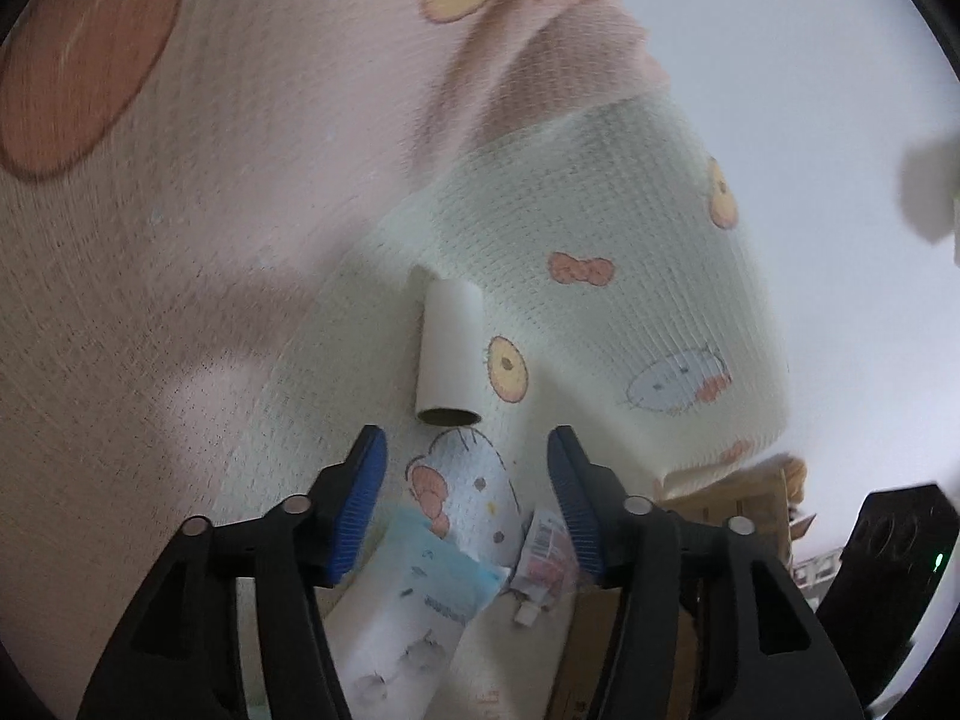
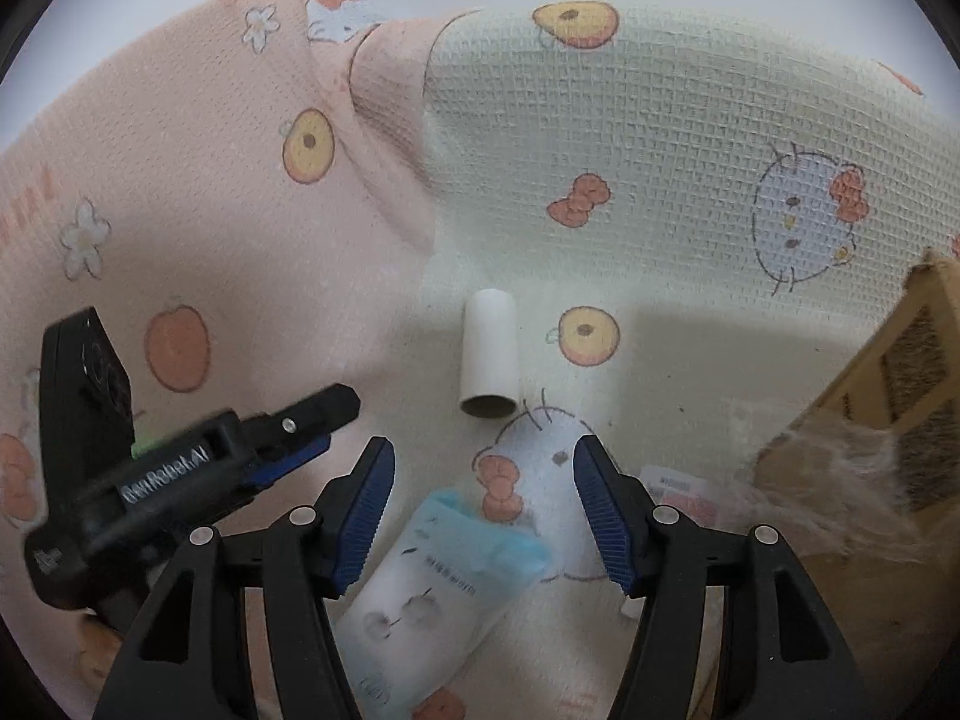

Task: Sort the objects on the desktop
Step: 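Move the left tool back toward the last white tube on the bed, then lower the left gripper around the last white tube and close it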

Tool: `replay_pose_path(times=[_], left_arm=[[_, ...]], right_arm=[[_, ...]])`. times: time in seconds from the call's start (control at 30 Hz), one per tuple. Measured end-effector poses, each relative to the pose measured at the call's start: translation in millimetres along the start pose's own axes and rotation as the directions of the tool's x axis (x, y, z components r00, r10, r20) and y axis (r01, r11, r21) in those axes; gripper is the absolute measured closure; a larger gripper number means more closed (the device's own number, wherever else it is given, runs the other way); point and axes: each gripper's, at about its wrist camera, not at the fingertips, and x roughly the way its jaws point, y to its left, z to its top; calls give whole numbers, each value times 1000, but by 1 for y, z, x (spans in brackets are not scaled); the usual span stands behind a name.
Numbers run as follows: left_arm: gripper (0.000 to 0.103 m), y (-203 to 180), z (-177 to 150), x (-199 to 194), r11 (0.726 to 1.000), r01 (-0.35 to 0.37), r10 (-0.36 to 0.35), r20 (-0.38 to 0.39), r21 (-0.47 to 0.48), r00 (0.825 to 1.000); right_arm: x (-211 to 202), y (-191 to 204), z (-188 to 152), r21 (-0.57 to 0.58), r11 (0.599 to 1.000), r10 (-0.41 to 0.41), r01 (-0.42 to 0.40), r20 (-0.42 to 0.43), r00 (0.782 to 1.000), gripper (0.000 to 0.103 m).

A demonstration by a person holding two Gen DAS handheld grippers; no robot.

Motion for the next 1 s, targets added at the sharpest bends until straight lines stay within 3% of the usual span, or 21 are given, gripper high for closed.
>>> replay_pose_path(times=[0.33,0.5,0.6,0.7,0.83,1.0], left_arm=[[41,8,17,28,997,-49,51,-53,53,997],[41,21,35,44,999,24,-27,-92,-33,995],[41,21,42,54,1000,-8,7,-94,-19,996],[41,21,46,68,1000,10,-13,-121,-27,993],[41,19,48,90,999,11,-20,-186,-51,982],[41,8,46,110,999,-10,3,-214,-30,977]], right_arm=[[42,3,3,-23,1000,8,-5,125,992,44],[66,-4,4,16,998,63,-65,105,992,44],[77,-12,3,71,993,83,-91,104,991,44],[90,-18,5,106,992,65,-73,76,995,44],[100,-21,8,87,995,38,-41,44,998,44],[108,-28,7,91,995,31,-34,36,999,44]])
